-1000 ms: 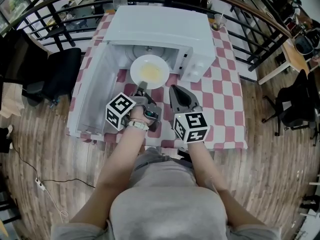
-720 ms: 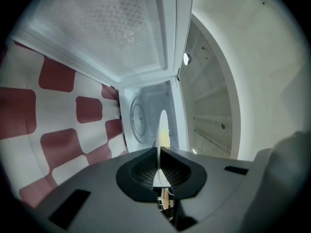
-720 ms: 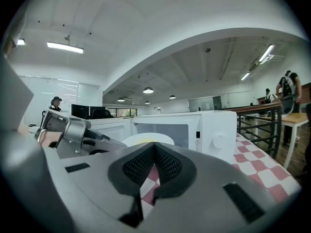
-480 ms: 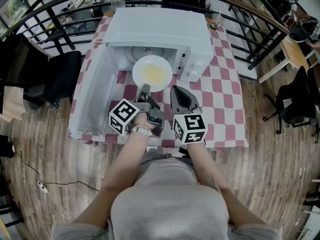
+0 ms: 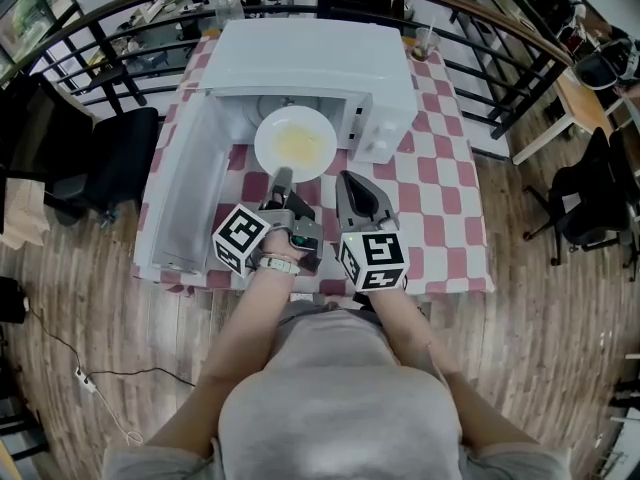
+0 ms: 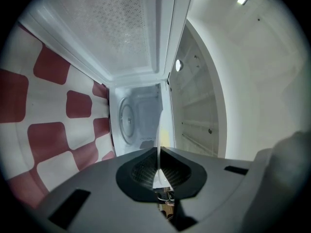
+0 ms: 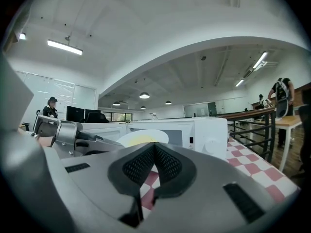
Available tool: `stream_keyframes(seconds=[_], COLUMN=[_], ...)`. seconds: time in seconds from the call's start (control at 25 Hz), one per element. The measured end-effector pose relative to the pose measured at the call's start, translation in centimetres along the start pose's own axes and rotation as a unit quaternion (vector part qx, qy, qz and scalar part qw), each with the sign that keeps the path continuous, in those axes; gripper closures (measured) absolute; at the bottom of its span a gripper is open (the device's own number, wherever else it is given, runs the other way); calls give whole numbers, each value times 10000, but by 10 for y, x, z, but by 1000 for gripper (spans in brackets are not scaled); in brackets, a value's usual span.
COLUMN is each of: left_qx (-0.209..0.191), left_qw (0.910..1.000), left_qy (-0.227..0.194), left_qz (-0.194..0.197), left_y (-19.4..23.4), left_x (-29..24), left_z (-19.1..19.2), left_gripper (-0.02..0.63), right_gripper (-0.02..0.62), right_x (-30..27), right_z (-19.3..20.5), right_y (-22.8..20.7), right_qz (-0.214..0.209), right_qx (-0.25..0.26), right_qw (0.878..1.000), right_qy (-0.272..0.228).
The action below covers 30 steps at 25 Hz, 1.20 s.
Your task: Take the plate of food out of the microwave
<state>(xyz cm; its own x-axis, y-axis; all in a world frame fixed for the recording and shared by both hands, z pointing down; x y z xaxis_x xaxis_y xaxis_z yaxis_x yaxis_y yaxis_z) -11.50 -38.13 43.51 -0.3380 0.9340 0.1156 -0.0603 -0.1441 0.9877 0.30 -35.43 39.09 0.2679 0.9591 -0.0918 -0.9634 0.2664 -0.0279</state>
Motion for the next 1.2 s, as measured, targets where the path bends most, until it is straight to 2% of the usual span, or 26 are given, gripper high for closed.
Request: stream_keyframes(seconds=[0.56,1.2], left_qx=[-26,-54], left_qw=[9999,9997], left_qy=[78,207], left_qz=[132,108], left_y=[-8,-6], left_x=[-4,-12], left_z=[8,15], left_gripper=[594,594], right_gripper=[571,571], right_x=[2,-4], right_z=[-3,-3], right_y=[2,-6], right_qz=[-54,-9], right_qx=[186,63], right_qw=[9998,9999], right_qy=[-76,-127])
Point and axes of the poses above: the fingertips, and each gripper's own axes: x backward along the fingers, y to its left, z out of its underside, the point moved 1 cm from there along x, backward along the fingers, and after that the axes turned 8 degrees about z, right-handed, at the moved point
